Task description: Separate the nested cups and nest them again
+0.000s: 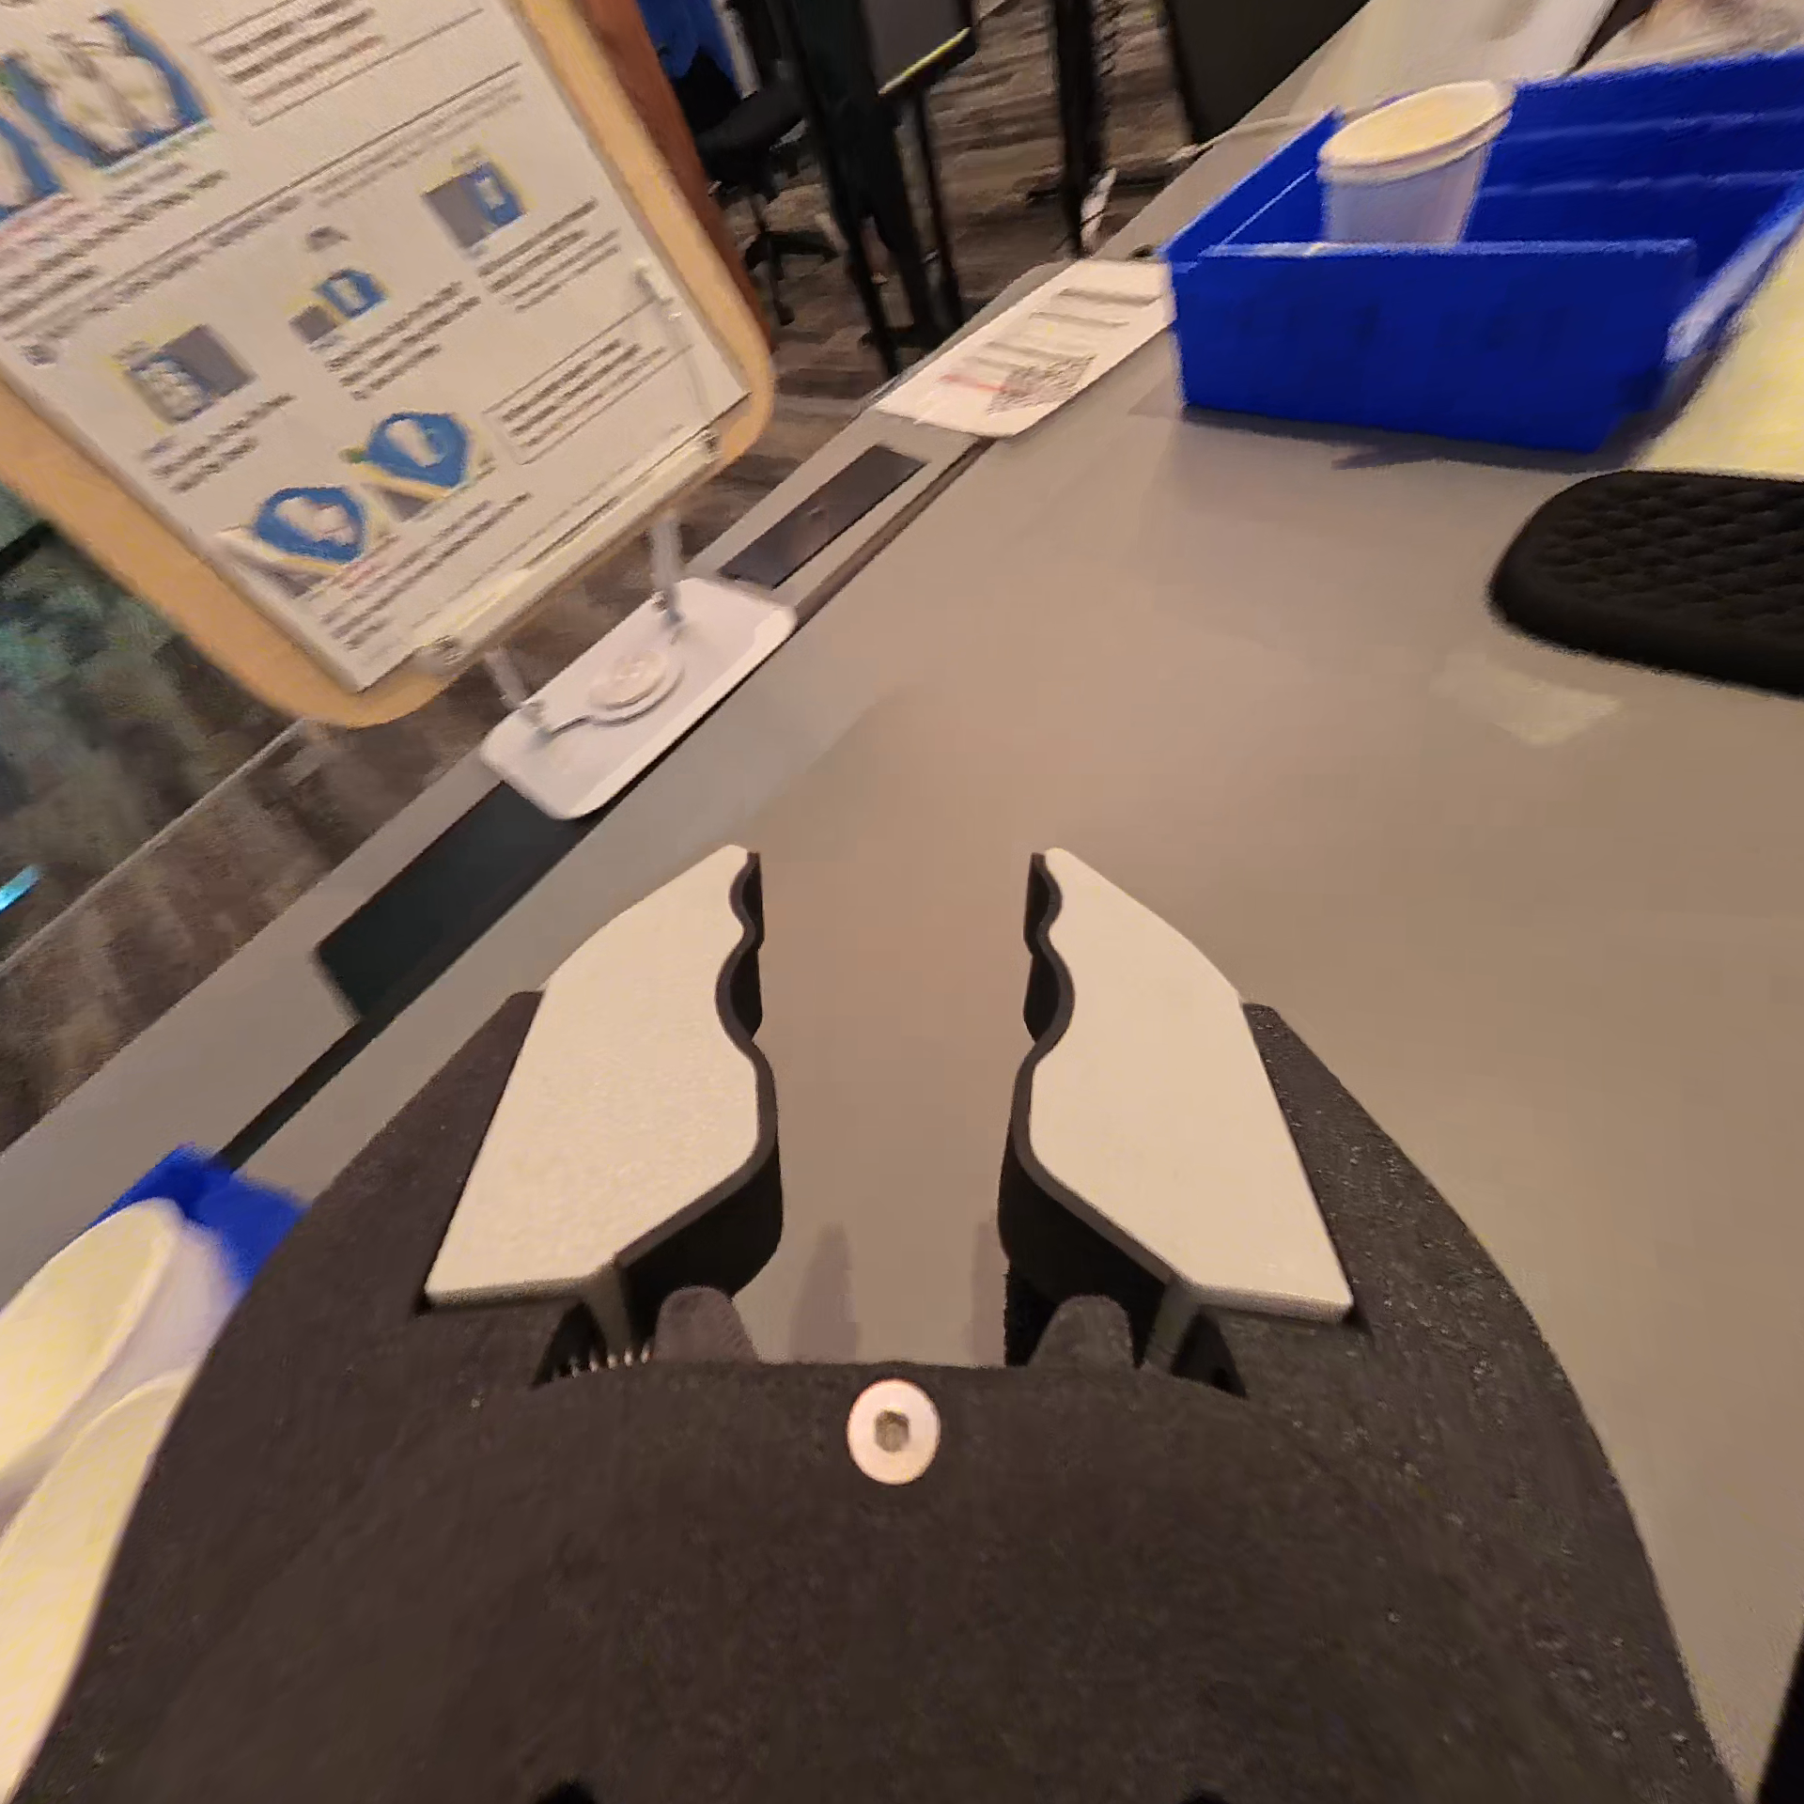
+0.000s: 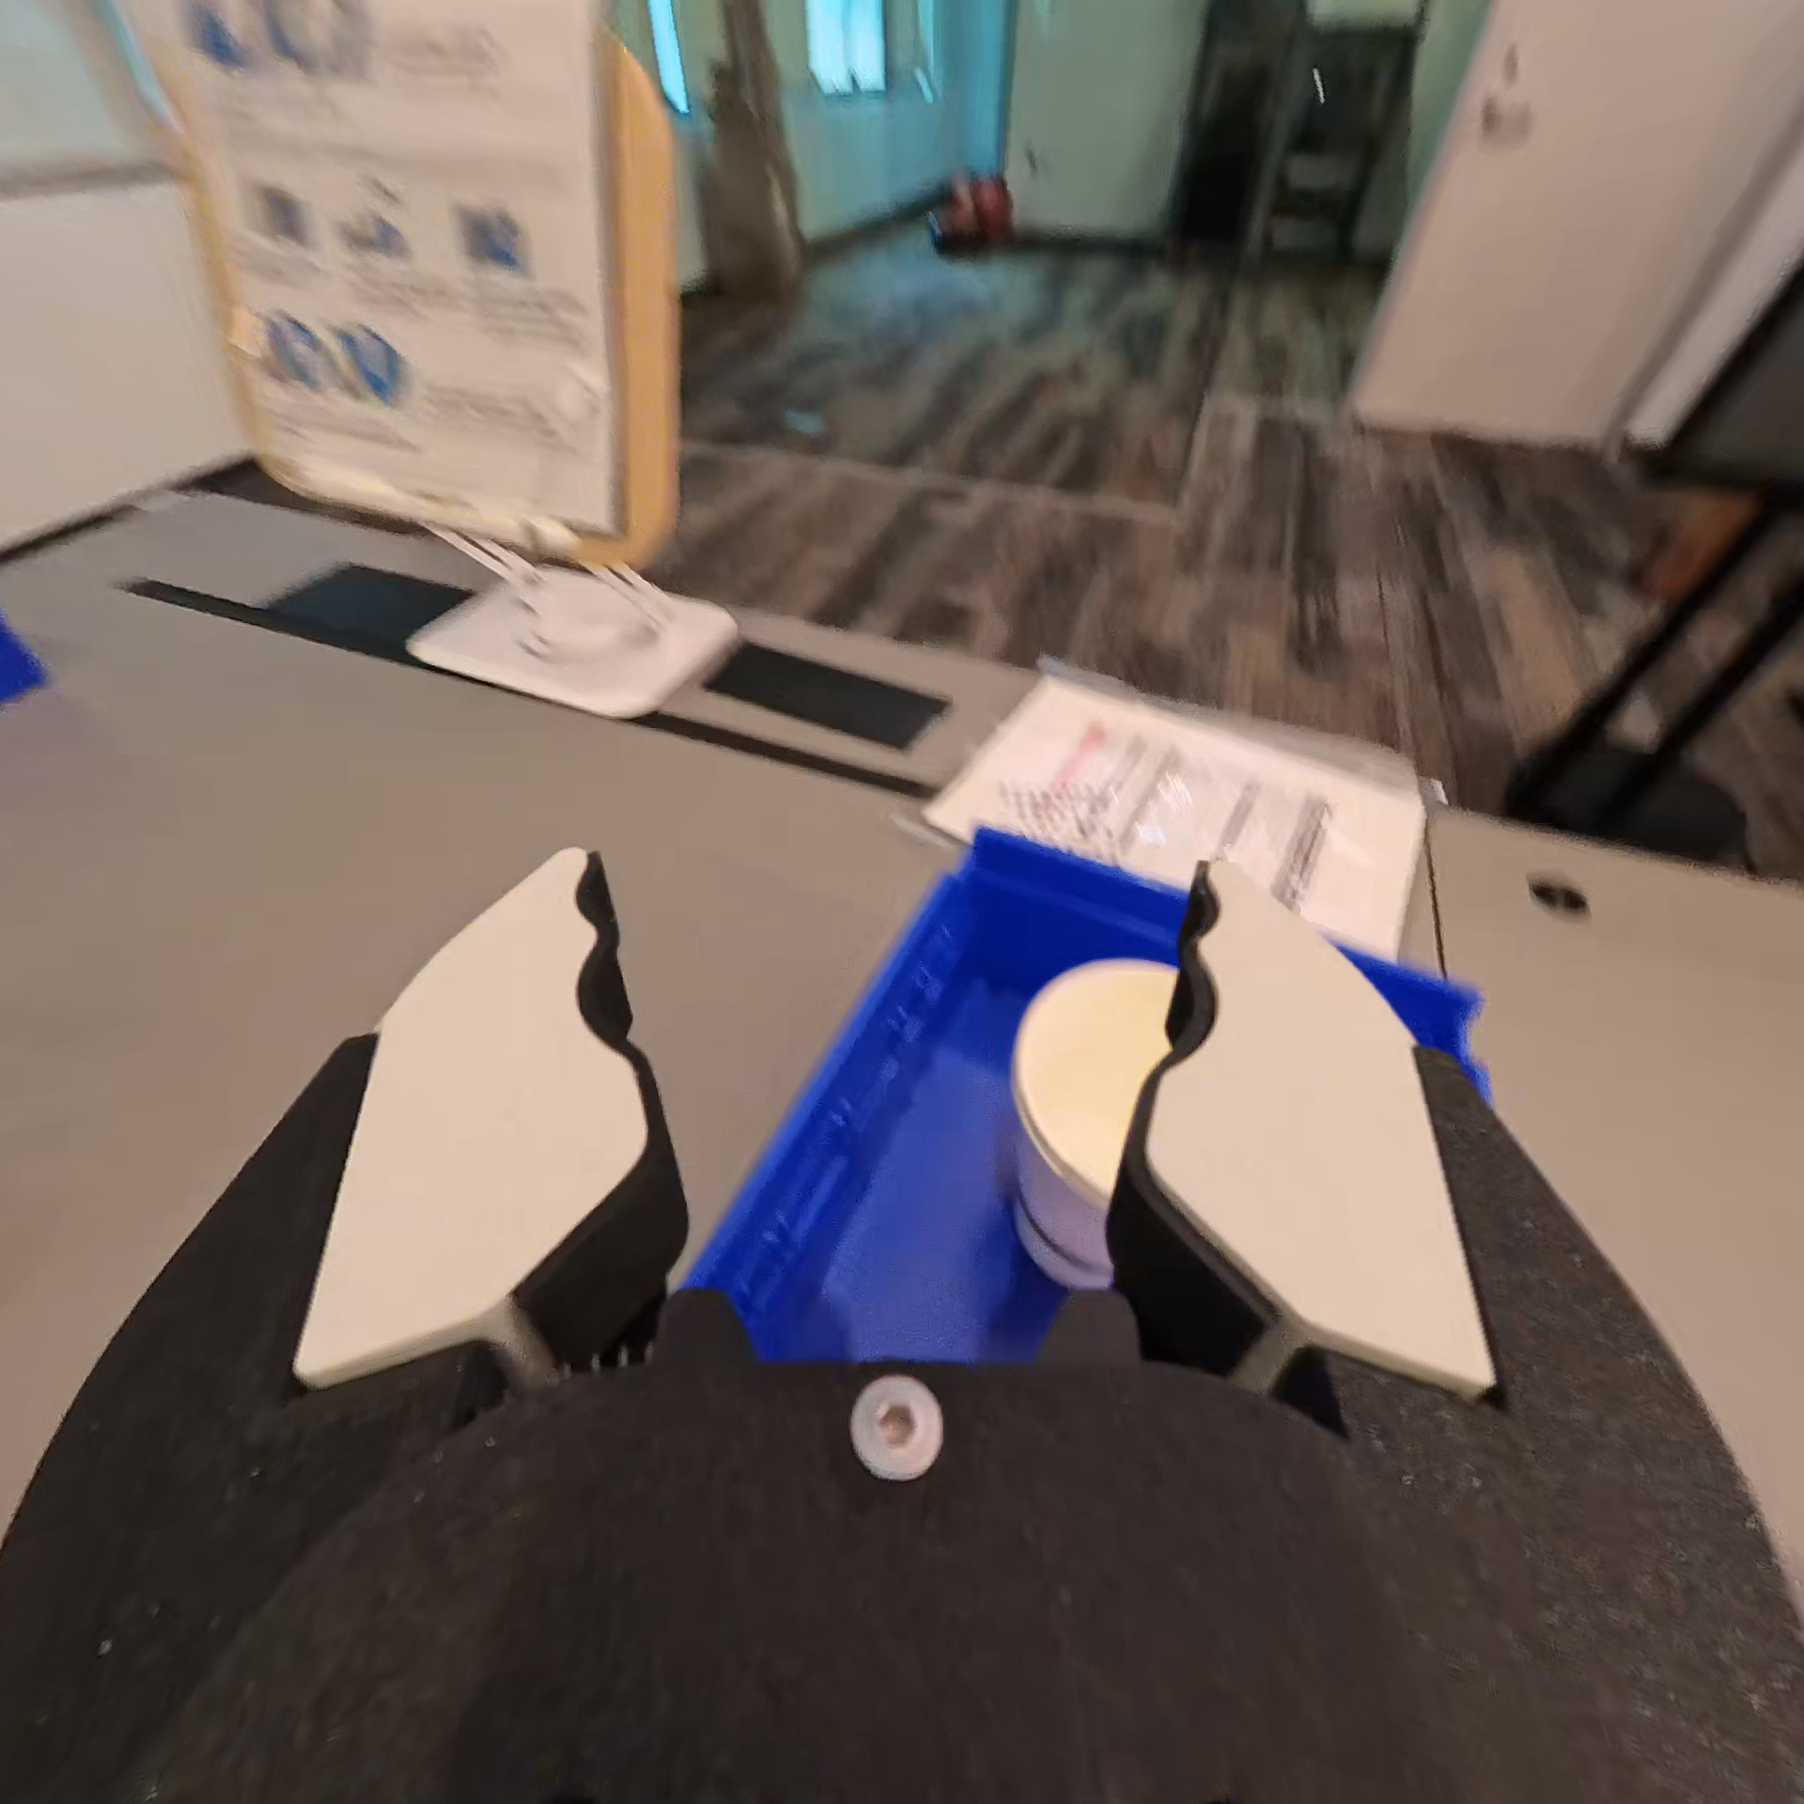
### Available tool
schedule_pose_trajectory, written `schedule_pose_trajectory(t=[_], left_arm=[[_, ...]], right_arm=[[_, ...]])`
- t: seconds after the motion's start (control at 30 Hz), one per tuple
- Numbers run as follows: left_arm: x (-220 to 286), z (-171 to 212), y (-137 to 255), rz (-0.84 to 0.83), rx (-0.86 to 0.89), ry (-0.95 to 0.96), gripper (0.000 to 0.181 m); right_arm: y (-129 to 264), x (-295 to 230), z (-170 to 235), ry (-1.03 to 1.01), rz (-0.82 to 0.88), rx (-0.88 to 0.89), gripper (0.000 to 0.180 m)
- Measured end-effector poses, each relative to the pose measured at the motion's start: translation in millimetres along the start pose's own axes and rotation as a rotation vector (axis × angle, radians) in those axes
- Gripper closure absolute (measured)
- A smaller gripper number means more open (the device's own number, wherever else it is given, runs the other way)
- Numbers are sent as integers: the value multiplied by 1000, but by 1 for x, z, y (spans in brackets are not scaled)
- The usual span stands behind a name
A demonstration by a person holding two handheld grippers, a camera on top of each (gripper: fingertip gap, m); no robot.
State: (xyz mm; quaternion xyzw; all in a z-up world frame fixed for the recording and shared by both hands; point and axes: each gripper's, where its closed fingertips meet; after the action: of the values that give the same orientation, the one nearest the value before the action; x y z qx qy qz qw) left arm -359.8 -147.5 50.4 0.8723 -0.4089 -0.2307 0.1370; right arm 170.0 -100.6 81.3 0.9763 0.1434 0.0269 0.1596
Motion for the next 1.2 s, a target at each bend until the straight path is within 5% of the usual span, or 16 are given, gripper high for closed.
schedule_pose_trajectory(t=[0.23, 0.57, 0.9, 1.2], left_arm=[[-136, 65, 87, -401, -397, -30, 133], [-198, 209, 110, -274, -851, -5, 138], [-184, 197, 66, -148, -862, -279, 138], [-177, 221, 50, -35, -977, -320, 154]], right_arm=[[1, -78, -39, 188, -224, 101, 78], [-15, -90, -32, 234, -248, 42, 81], [-14, -79, -22, 180, -260, 27, 81], [-17, -78, -15, 172, -280, 4, 81]])
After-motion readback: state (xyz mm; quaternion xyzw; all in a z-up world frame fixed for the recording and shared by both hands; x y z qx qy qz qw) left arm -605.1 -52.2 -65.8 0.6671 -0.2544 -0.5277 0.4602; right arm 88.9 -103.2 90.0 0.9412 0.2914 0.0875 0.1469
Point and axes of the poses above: each gripper's, where its closed fingertips meet, y back along the fingers, z out of its underside, x = y × z across the jaws, and after that the axes turned 4 degrees about -x, right-handed
